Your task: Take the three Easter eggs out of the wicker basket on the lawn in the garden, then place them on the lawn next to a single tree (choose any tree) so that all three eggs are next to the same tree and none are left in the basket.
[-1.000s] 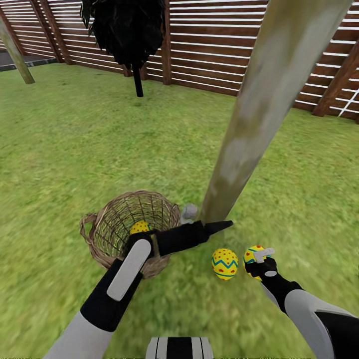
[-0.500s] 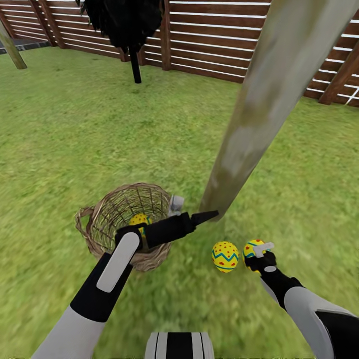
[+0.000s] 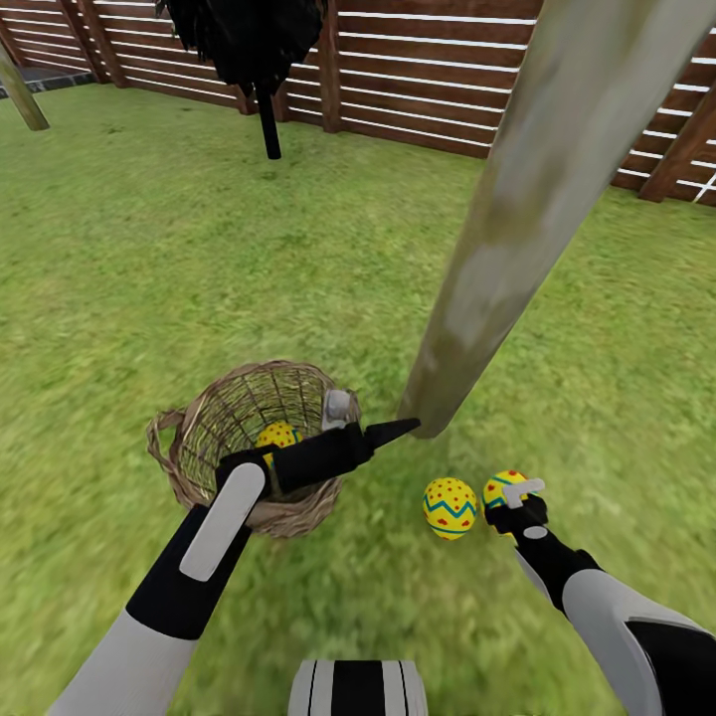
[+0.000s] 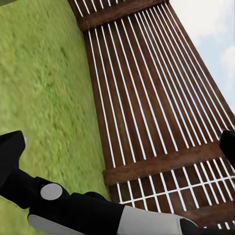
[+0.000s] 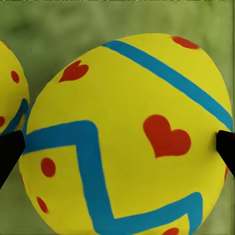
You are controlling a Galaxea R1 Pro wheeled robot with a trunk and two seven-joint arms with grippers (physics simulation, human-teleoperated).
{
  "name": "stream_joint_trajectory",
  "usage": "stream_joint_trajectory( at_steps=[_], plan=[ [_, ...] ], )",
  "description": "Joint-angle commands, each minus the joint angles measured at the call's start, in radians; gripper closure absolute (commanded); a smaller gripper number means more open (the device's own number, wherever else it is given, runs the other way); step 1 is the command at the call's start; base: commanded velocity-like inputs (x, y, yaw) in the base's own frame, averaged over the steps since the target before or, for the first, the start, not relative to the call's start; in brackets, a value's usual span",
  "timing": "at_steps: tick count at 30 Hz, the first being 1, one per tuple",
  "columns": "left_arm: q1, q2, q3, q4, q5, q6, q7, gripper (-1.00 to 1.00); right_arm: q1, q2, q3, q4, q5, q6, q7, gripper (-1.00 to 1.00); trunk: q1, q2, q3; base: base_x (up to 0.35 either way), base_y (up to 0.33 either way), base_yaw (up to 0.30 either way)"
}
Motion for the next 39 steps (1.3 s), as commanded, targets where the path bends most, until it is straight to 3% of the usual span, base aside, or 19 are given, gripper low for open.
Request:
stream_joint_trajectory(
  at_steps=[1,4,17,25,32,34,35,39],
  plan=[
    [0.0,0.0,0.001,0.0,0.0,0.005,-0.004,-1.0,-0.001,0.0,-0.008,0.001,0.01,-0.004,-0.005,1.0,0.0,0.0,-0.001,0.0,0.0,0.0],
    [0.0,0.0,0.001,0.0,0.0,0.006,-0.004,-1.0,-0.001,0.0,-0.009,0.001,0.009,-0.003,-0.053,1.0,0.0,0.0,-0.004,0.0,0.0,0.0],
    [0.0,0.0,0.0,-0.001,0.0,0.006,-0.005,-1.0,-0.001,0.0,-0.009,-0.002,0.009,-0.004,-0.054,1.0,0.003,-0.002,-0.032,0.0,0.0,0.0],
    [0.015,0.043,0.045,0.0,0.033,0.007,-0.01,-1.0,-0.016,-0.002,-0.011,-0.036,0.006,0.002,-0.054,1.0,0.003,-0.002,-0.031,0.0,0.0,0.0],
    [0.015,0.048,0.08,0.0,0.065,0.007,-0.01,-1.0,-0.016,-0.002,-0.009,-0.039,0.004,0.005,-0.054,1.0,0.003,-0.002,-0.031,0.0,0.0,0.0],
    [0.015,0.049,0.08,0.0,0.065,0.007,-0.018,-1.0,-0.016,-0.004,-0.009,-0.039,0.004,0.016,-0.055,1.0,0.003,-0.002,-0.031,0.0,0.0,0.0],
    [0.015,0.049,0.08,0.0,0.065,0.007,-0.023,-1.0,-0.016,-0.004,-0.009,-0.04,0.005,0.08,-0.055,1.0,0.003,-0.002,-0.031,0.0,0.0,0.0],
    [0.015,0.05,0.08,0.0,0.065,0.007,-0.028,-1.0,-0.016,-0.003,-0.009,-0.038,0.004,0.104,-0.054,1.0,0.003,-0.002,-0.031,0.0,0.0,0.0]
  ],
)
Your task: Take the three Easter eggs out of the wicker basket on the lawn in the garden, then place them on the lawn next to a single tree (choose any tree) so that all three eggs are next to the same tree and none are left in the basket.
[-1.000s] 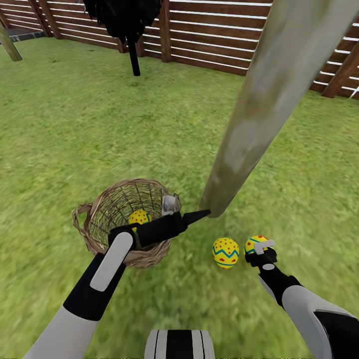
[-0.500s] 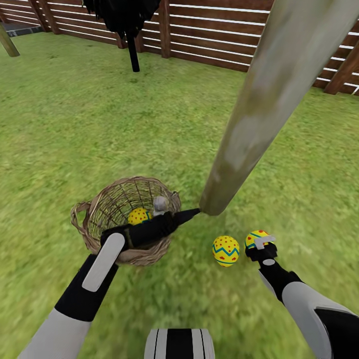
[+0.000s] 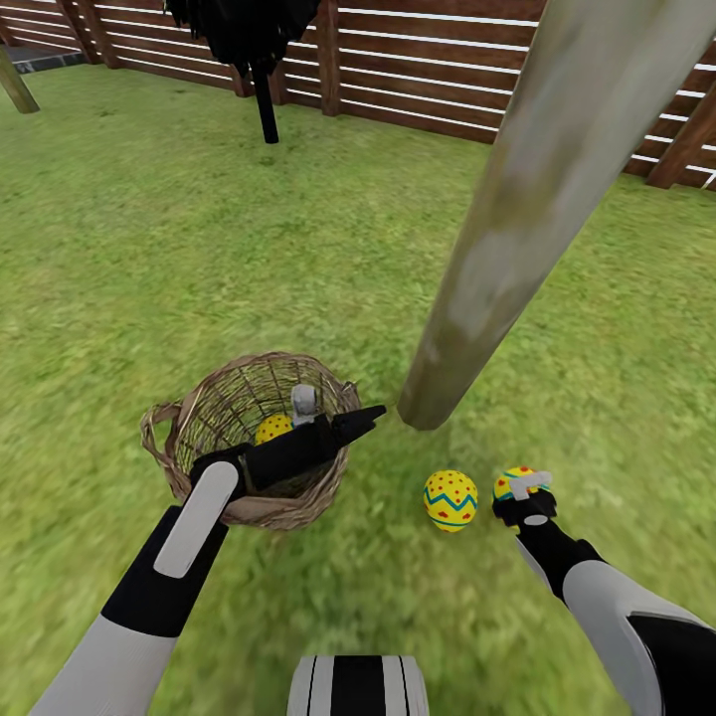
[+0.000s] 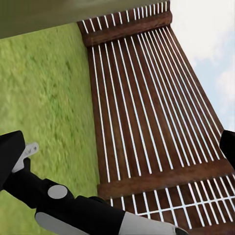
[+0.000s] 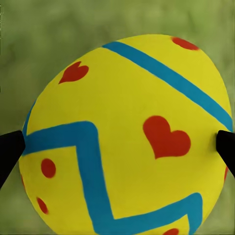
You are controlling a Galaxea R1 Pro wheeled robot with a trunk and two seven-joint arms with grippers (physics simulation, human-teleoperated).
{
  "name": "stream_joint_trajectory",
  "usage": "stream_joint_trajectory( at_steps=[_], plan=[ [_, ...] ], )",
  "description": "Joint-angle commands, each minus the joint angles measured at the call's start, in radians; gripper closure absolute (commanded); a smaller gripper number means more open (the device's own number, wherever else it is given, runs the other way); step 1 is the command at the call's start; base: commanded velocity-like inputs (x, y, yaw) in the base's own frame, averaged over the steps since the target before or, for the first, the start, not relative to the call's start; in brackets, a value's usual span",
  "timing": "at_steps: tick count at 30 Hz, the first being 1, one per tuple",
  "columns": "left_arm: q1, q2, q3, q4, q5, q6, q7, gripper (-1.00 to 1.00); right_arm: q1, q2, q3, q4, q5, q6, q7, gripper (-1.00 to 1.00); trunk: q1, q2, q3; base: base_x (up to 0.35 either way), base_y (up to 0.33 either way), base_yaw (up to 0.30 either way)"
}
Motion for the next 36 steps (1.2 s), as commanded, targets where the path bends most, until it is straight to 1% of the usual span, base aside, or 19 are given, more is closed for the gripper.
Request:
stream_joint_trajectory(
  at_steps=[1,4,5,10,15,20,21,26,28,30,31,36],
  plan=[
    [-0.001,0.001,-0.001,0.0,0.001,0.002,-0.002,-1.0,0.0,0.0,-0.008,0.001,0.01,0.001,-0.001,1.0,0.0,0.0,-0.001,0.0,0.0,0.0],
    [-0.001,0.001,-0.001,0.0,0.001,0.002,-0.002,-1.0,0.0,0.0,-0.008,0.004,0.009,0.0,-0.001,1.0,0.0,0.0,-0.001,0.0,0.0,0.0],
    [-0.001,0.001,-0.001,0.0,0.001,0.002,-0.002,-1.0,0.0,0.0,-0.008,0.004,0.01,0.0,-0.001,1.0,0.0,0.0,-0.004,0.0,0.0,0.0],
    [-0.001,0.001,-0.001,0.0,0.001,0.002,-0.002,-1.0,0.0,0.001,-0.008,0.001,0.011,-0.008,-0.001,1.0,0.001,-0.001,-0.008,0.0,0.0,0.0],
    [-0.001,0.001,-0.001,0.0,0.001,0.001,-0.003,-1.0,0.0,0.002,-0.007,-0.002,0.013,-0.01,-0.001,1.0,0.003,-0.002,-0.024,0.0,0.0,0.0],
    [-0.001,0.001,-0.001,0.0,0.001,0.001,-0.003,-1.0,0.0,0.003,-0.007,-0.002,0.013,-0.009,-0.001,1.0,0.003,-0.002,-0.028,0.0,0.0,0.0],
    [-0.001,0.001,-0.001,0.0,0.001,0.001,-0.003,-1.0,0.0,0.003,-0.007,-0.002,0.013,-0.009,-0.001,1.0,0.003,-0.002,-0.031,0.0,0.0,0.0],
    [0.0,0.001,-0.001,0.0,0.001,0.001,-0.004,-1.0,0.0,0.003,-0.007,-0.002,0.013,-0.022,-0.001,1.0,0.003,-0.002,-0.031,0.0,0.0,0.0],
    [0.001,0.001,-0.001,0.0,0.001,0.001,-0.004,-1.0,0.0,0.003,-0.007,-0.002,0.013,-0.023,-0.001,1.0,0.004,-0.003,-0.039,0.0,0.0,0.0],
    [0.001,0.001,-0.001,0.0,0.001,0.001,-0.004,-1.0,0.0,0.003,-0.007,-0.002,0.013,-0.023,-0.001,1.0,0.004,-0.003,-0.039,0.0,0.0,0.0],
    [0.001,0.001,-0.001,0.0,0.001,0.001,-0.004,-1.0,0.0,0.003,-0.007,-0.002,0.013,-0.023,-0.001,1.0,0.005,-0.003,-0.043,0.0,0.0,0.0],
    [0.001,0.001,-0.001,0.0,0.001,0.001,-0.004,-1.0,0.0,0.003,-0.007,-0.002,0.013,-0.023,0.0,1.0,0.005,-0.003,-0.043,0.0,0.0,0.0]
  ],
)
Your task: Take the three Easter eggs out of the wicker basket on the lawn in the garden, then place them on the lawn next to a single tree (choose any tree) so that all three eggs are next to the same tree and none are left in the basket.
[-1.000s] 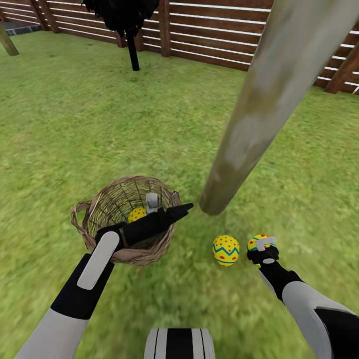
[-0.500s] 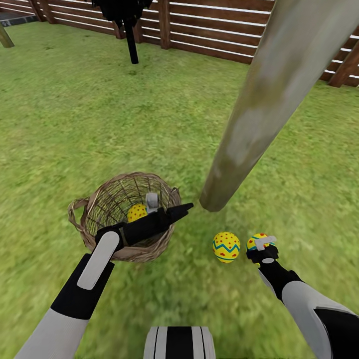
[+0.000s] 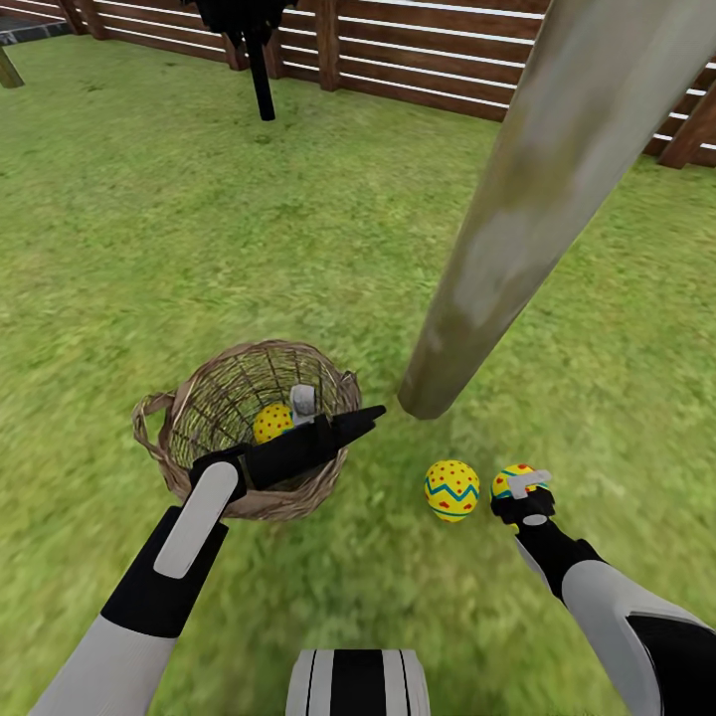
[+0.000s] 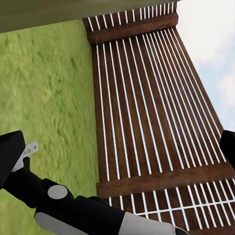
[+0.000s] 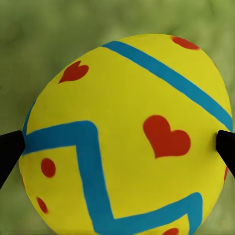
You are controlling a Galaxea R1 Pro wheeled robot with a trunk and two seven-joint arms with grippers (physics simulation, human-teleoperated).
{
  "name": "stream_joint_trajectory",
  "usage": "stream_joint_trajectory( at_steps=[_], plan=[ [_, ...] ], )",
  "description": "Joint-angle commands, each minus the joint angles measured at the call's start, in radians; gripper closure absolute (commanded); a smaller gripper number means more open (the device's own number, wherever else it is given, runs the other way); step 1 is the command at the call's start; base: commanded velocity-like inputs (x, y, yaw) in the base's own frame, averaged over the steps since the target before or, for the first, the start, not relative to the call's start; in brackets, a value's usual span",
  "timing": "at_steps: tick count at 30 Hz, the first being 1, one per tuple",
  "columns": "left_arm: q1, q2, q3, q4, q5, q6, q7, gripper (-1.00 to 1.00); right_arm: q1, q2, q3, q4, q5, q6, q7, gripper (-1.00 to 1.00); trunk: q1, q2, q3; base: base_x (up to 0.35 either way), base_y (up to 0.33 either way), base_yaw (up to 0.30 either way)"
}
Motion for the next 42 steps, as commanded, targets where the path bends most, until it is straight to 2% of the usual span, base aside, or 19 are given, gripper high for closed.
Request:
stream_joint_trajectory(
  at_steps=[1,5,15,16,34,42],
  plan=[
    [-0.001,0.001,-0.001,0.001,0.001,0.002,-0.002,-1.0,-0.001,0.0,-0.008,0.001,0.01,-0.002,-0.001,1.0,0.0,0.0,-0.004,0.0,0.0,0.0],
    [-0.001,0.001,-0.001,0.0,0.001,0.002,-0.002,-1.0,-0.001,-0.001,-0.009,0.001,0.01,-0.003,-0.002,1.0,0.002,-0.001,-0.016,0.0,0.0,0.0],
    [-0.001,0.001,-0.001,0.001,0.001,0.002,-0.002,-1.0,-0.001,0.0,-0.01,0.001,0.01,-0.002,-0.002,1.0,0.002,-0.001,-0.02,0.0,0.0,0.0],
    [-0.001,0.001,-0.001,0.001,0.001,0.002,-0.002,-1.0,-0.001,0.0,-0.01,0.001,0.01,-0.002,-0.002,-1.0,0.002,-0.001,-0.02,0.0,0.0,0.0],
    [0.001,-0.001,-0.001,0.003,0.001,0.001,-0.002,-1.0,-0.001,-0.001,-0.009,0.001,0.01,-0.001,-0.001,-1.0,0.002,-0.001,-0.02,0.0,0.0,0.0],
    [0.001,-0.001,-0.001,0.003,0.002,0.002,-0.002,-1.0,-0.001,-0.002,-0.01,0.001,0.01,-0.001,-0.001,-1.0,-0.002,0.0,0.011,0.0,0.0,0.0]
  ],
)
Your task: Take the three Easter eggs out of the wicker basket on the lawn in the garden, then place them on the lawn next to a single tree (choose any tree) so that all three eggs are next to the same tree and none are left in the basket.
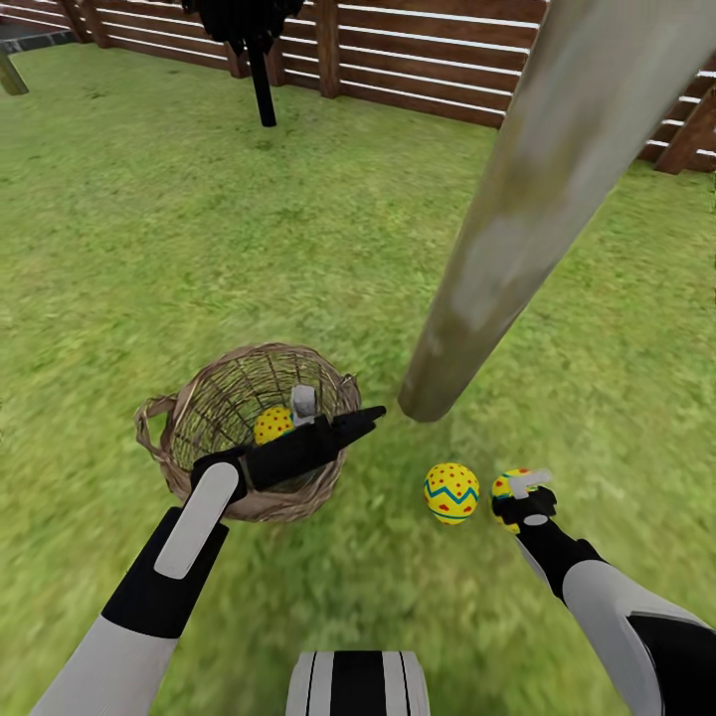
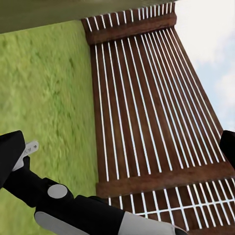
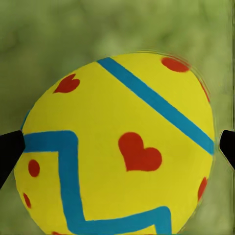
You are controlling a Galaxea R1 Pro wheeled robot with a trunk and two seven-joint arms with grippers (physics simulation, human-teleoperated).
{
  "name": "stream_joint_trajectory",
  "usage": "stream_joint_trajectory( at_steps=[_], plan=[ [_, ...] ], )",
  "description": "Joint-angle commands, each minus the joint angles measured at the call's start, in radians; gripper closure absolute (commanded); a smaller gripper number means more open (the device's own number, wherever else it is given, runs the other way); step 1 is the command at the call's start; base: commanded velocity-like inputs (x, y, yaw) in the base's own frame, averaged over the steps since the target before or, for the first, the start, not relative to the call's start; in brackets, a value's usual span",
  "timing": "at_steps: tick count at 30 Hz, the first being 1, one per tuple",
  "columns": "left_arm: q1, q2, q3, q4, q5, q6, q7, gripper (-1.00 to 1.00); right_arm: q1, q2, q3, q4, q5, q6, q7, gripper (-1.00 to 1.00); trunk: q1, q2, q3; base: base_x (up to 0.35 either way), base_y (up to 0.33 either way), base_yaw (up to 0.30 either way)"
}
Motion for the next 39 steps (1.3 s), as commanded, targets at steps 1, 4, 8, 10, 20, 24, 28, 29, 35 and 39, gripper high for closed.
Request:
stream_joint_trajectory(
  at_steps=[1,4,8,10,20,24,28,29,35,39],
  plan=[
    [-0.001,0.001,-0.001,0.0,0.0,0.002,-0.002,-1.0,0.0,0.0,-0.008,0.001,0.01,-0.003,-0.001,-1.0,-0.001,0.0,0.003,0.0,0.0,0.0],
    [-0.001,0.001,-0.001,0.001,0.0,0.002,-0.001,-1.0,0.0,0.0,-0.008,0.0,0.01,-0.003,-0.001,-1.0,-0.002,0.001,0.015,0.0,0.0,0.0],
    [-0.001,0.0,-0.001,0.002,0.0,0.002,-0.001,-1.0,0.0,0.0,-0.009,-0.061,0.01,-0.002,0.005,-1.0,-0.004,0.002,0.031,0.0,0.0,0.0],
    [-0.001,-0.002,-0.002,0.003,0.0,0.002,-0.001,-1.0,0.0,0.0,-0.009,-0.121,0.008,0.008,0.004,-1.0,-0.005,0.002,0.038,0.0,0.0,0.0],
    [-0.001,-0.015,-0.008,0.003,0.029,0.005,0.001,-1.0,0.0,-0.006,-0.01,-0.251,0.007,0.209,0.01,-1.0,-0.009,0.005,0.077,0.0,0.0,0.0],
    [-0.001,-0.039,-0.02,0.002,0.032,0.011,0.003,-1.0,0.0,-0.011,-0.037,-0.281,0.004,0.392,0.018,-1.0,-0.011,0.005,0.092,0.0,0.0,0.0],
    [-0.001,-0.05,-0.023,0.002,0.033,0.011,0.003,-1.0,0.0,-0.029,-0.087,-0.304,0.004,0.452,0.128,-1.0,-0.013,0.006,0.108,0.0,0.0,0.0],
    [-0.001,-0.05,-0.023,0.001,0.033,0.012,0.003,-1.0,0.0,-0.032,-0.09,-0.318,0.003,0.454,0.136,-1.0,-0.013,0.007,0.112,0.0,0.0,0.0],
    [-0.001,-0.05,-0.024,0.0,0.033,0.012,0.004,-1.0,0.0,-0.036,-0.172,-0.333,0.004,0.455,0.143,-1.0,-0.016,0.008,0.135,-0.255,0.0,0.0],
    [-0.001,-0.047,-0.022,0.0,0.033,0.013,0.003,-1.0,0.0,-0.035,-0.214,-0.334,0.005,0.454,0.144,-1.0,-0.018,0.009,0.15,-0.332,0.0,0.0]
  ],
)
